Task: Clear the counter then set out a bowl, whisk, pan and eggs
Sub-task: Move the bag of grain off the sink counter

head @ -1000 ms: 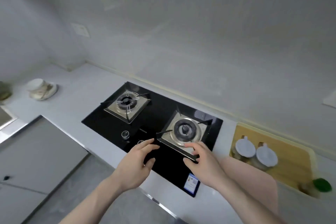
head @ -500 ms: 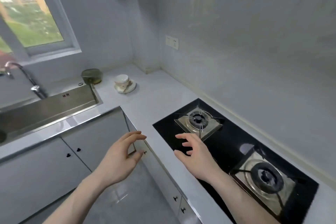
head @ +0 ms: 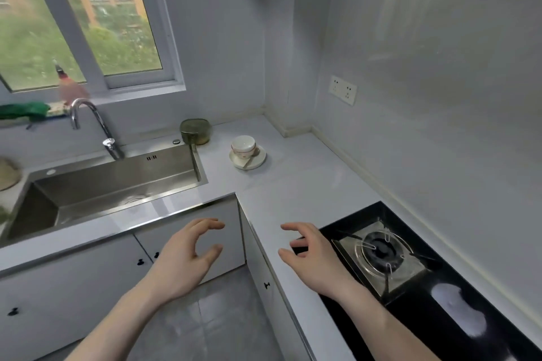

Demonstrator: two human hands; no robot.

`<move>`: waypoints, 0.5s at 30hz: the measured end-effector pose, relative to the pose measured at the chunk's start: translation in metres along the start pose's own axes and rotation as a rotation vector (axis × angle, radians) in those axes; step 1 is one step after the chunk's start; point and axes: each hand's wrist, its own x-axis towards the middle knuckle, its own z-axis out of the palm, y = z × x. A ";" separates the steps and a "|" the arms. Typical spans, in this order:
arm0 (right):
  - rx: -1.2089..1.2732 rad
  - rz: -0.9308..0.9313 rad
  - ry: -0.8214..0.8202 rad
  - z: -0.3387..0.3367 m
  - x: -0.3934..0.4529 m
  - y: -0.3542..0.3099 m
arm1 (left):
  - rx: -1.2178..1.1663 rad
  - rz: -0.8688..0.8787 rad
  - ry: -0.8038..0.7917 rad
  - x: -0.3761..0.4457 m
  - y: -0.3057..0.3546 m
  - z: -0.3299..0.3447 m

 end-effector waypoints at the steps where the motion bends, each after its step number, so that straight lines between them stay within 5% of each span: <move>1: 0.010 0.010 -0.016 0.000 0.017 -0.001 | 0.004 -0.019 0.006 0.014 -0.006 -0.005; 15: -0.027 0.124 -0.116 0.001 0.185 0.000 | -0.036 -0.149 -0.015 0.156 -0.070 -0.024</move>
